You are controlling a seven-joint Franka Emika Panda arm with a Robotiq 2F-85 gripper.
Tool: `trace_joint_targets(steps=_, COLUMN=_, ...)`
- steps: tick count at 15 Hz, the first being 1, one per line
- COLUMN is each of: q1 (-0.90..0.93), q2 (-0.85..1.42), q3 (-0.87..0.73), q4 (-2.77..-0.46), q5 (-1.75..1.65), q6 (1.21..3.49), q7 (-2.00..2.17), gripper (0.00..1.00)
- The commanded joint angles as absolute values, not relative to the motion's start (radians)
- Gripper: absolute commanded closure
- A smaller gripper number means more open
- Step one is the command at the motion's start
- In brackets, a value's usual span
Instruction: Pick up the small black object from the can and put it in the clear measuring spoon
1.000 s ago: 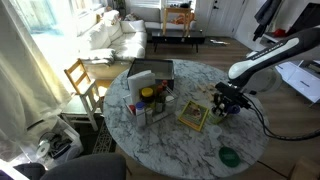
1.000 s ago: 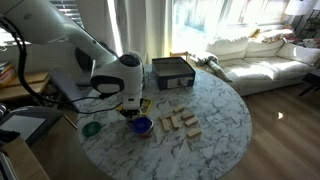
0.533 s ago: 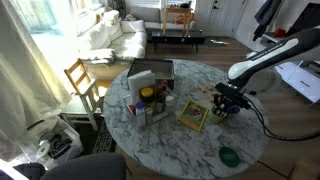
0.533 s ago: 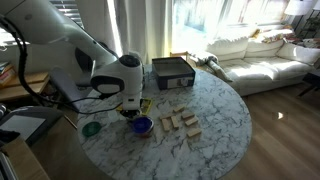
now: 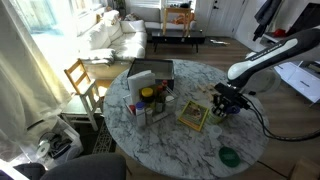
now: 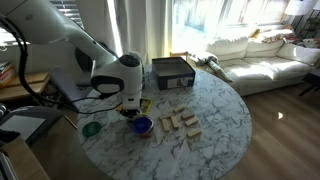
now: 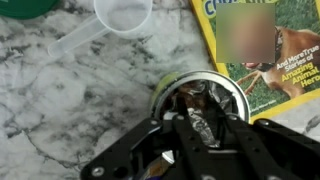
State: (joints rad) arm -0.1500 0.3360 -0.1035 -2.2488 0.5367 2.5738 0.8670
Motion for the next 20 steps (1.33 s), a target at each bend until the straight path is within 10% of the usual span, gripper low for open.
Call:
trace_joint_targets(steps=1, q1=-0.147, q2=0.365, q3=-0.102, q4=-2.232, q5=0.557, q6=2.583, q7=0.85, gripper=0.75)
trace_joint_targets(steps=14, q1=-0.138, q2=0.394, q3=-0.108, q4=-2.197, q5=0.541, q6=2.576, q7=0.875, gripper=0.64)
trace_joint_targets(steps=20, q1=-0.132, q2=0.406, q3=-0.111, q4=-2.192, q5=0.528, q6=2.574, q7=0.88, gripper=0.77)
